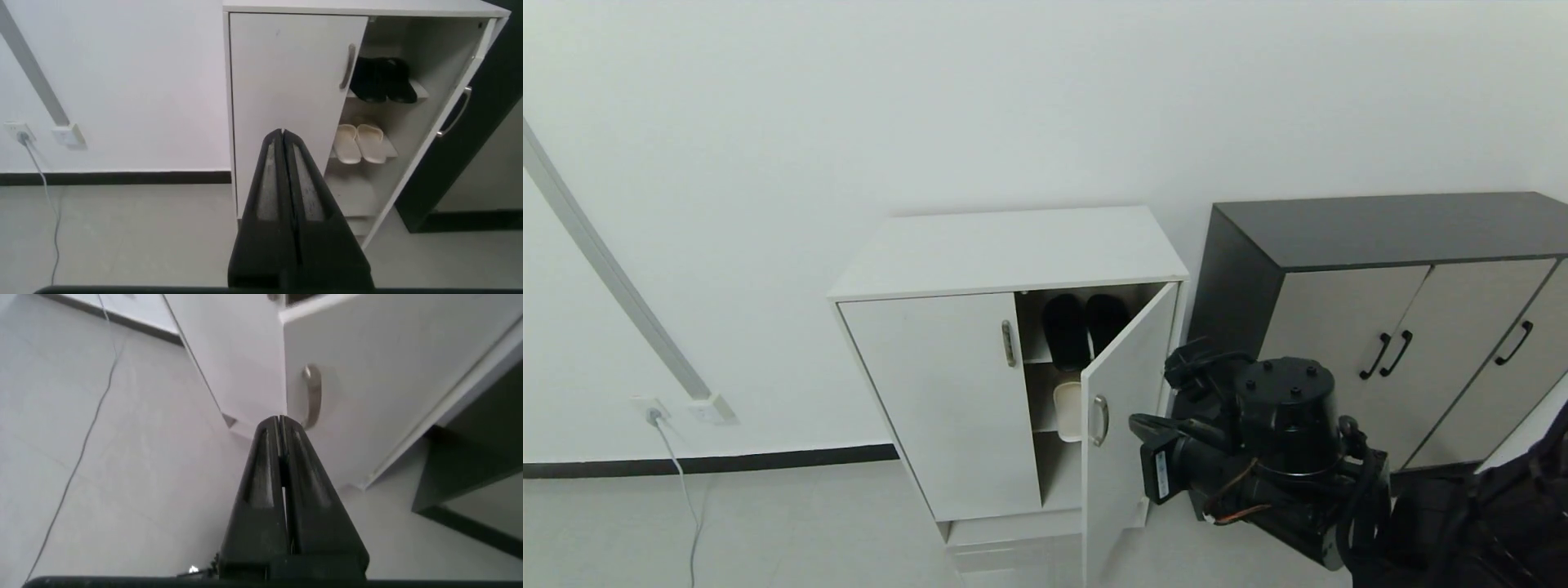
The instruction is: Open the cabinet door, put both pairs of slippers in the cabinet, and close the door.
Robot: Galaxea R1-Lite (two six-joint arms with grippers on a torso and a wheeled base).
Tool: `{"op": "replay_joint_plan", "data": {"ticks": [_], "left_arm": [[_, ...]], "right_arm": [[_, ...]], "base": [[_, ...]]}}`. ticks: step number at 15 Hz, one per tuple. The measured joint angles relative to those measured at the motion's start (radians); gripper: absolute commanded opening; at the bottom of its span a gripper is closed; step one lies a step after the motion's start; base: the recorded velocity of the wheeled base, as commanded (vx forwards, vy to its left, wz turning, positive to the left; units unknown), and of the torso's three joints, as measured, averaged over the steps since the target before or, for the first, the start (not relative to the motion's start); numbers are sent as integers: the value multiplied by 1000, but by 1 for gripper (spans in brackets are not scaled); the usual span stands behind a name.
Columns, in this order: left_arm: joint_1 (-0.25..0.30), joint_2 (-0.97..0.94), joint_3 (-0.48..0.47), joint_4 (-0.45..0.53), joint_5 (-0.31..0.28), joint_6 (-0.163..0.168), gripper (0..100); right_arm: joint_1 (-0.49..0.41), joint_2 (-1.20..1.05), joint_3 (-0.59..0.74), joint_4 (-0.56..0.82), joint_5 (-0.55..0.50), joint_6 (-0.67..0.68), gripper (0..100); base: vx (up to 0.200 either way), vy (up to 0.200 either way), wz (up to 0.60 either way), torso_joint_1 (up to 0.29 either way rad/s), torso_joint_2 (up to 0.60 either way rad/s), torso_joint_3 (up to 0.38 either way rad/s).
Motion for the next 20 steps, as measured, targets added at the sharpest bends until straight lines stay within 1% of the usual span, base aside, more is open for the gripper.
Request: {"op": "replay_joint_plan", "data": {"ticks": [8,13,18,20], "left_arm": [[1,0,0,1,-3,1,0],[1,0,0,-1,-1,0,0],[1,0,0,-1,0,0,0],[0,0,0,-1,0,0,0]], "right_arm": [[2,-11,112,-1,0,-1,0],[1,24,111,-11,-4,-4,0],[-38,158,24,-160,-1,-4,0],[-52,218,-32,-177,-1,-5,0]], "base": [[200,0,0,2,1,2],[0,0,0,0,0,0],[0,0,0,0,0,0],[0,0,0,0,0,0]]}}
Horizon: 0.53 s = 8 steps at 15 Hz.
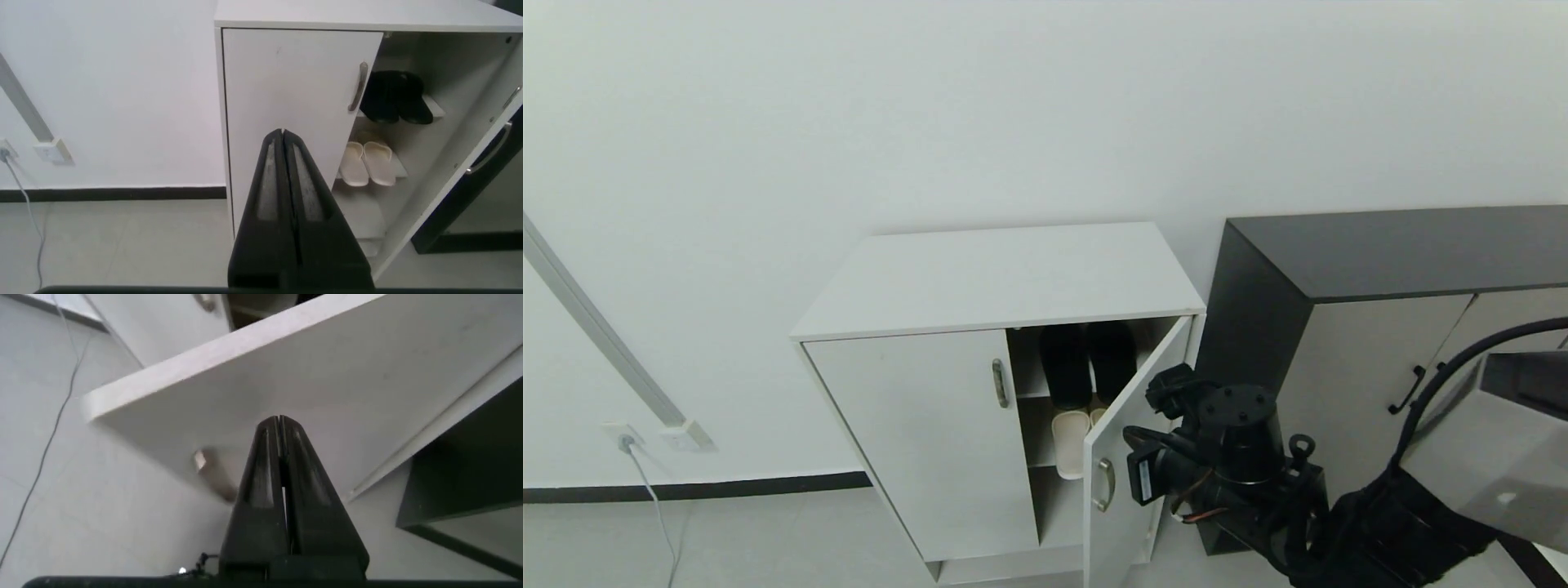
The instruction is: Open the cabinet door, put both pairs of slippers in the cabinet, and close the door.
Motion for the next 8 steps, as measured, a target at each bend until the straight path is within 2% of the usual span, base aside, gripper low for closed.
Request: {"op": "replay_joint_plan", "data": {"ticks": [8], "left_arm": [[0,0,0,0,3,-1,0]], "right_arm": [[-35,148,-189,0,8,-4,0]], "base": [[0,0,0,0,0,0]]}}
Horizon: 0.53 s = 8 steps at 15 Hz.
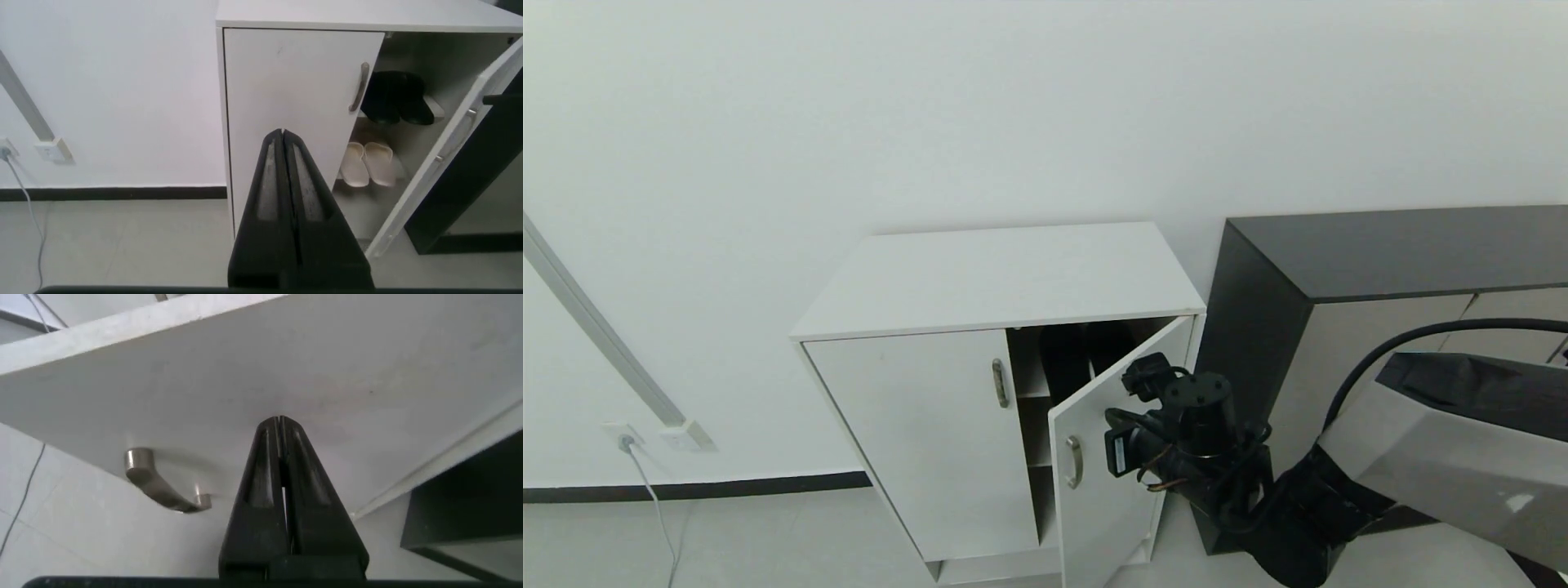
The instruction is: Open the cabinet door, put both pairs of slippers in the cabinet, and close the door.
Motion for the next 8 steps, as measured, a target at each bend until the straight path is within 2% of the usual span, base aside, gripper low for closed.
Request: {"op": "replay_joint_plan", "data": {"ticks": [8], "left_arm": [[0,0,0,0,3,-1,0]], "right_arm": [[-64,87,-132,-2,47,1,0]], "base": [[0,0,0,0,0,0]]}}
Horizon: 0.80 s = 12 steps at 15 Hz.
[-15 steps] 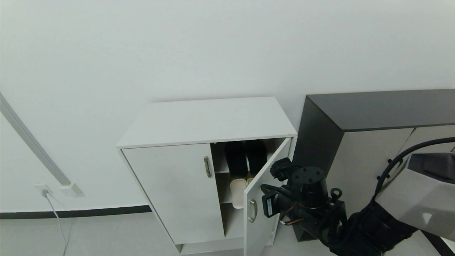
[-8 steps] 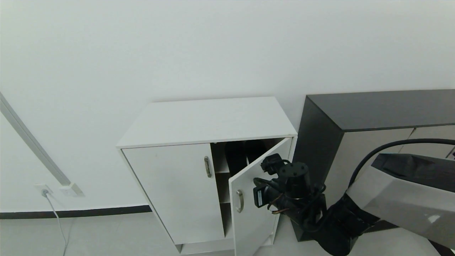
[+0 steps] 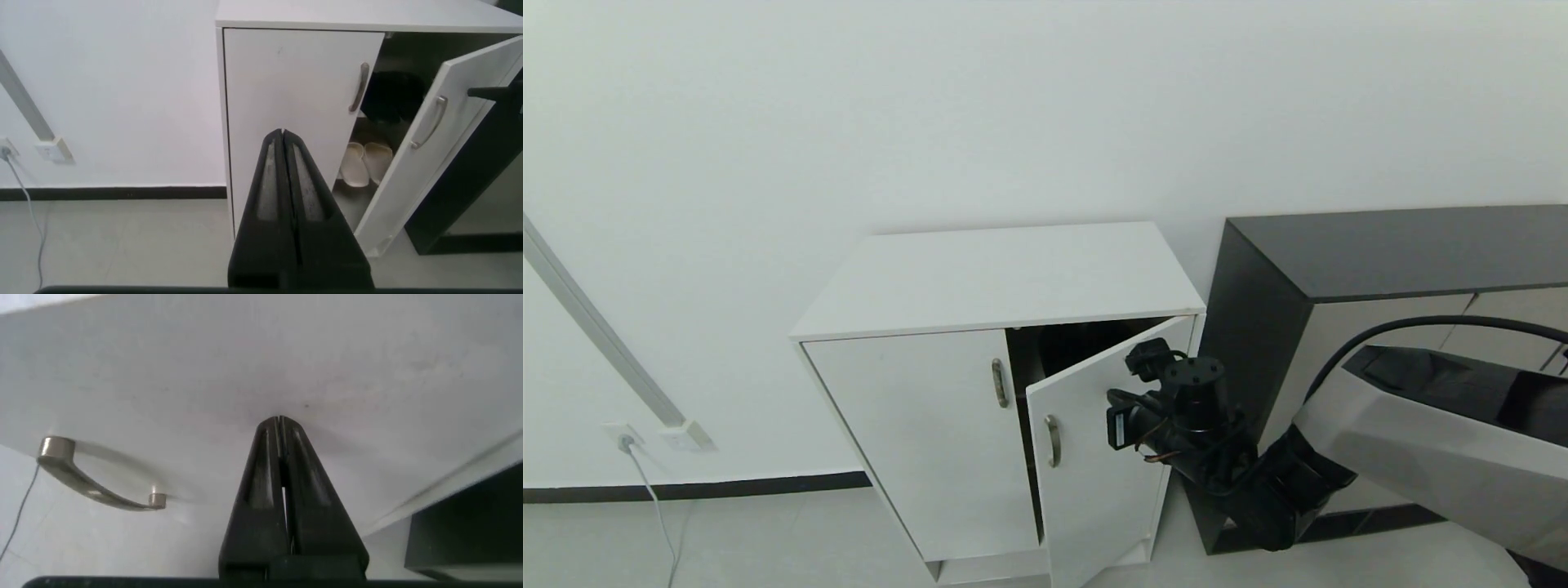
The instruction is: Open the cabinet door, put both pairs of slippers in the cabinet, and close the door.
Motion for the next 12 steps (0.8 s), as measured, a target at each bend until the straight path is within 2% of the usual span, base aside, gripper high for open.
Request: {"op": "replay_joint_plan", "data": {"ticks": [12], "left_arm": [[0,0,0,0,0,0,0]], "right_arm": [[-39,93,-168,10,-1,-2,0]], "base": [[0,0,0,0,0,0]]}}
